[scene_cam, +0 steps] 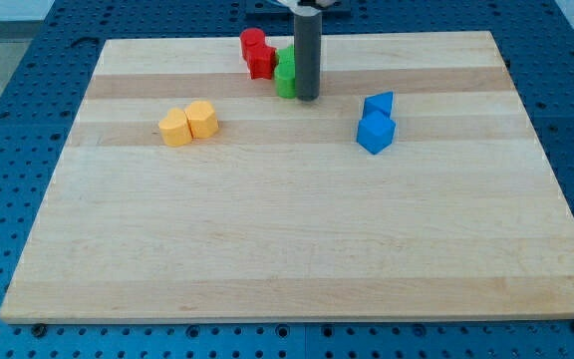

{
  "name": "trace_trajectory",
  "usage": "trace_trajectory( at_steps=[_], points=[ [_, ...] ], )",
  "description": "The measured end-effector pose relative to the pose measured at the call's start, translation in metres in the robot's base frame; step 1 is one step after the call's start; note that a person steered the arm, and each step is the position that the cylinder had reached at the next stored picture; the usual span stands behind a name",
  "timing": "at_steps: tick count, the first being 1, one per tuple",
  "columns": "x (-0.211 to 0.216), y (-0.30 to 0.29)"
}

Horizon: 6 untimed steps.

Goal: Slide green circle and green star slightly up

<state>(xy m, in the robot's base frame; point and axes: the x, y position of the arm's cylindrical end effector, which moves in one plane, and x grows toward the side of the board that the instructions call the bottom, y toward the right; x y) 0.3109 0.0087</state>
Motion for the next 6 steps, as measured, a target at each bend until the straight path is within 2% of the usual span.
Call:
trace_trajectory(
  at_steps=[1,3,4,6],
  points=[
    [-0.007,0.000],
    [0.030,-0.009],
    [0.034,-0.038],
    [-0.010,-0.048]
  ],
)
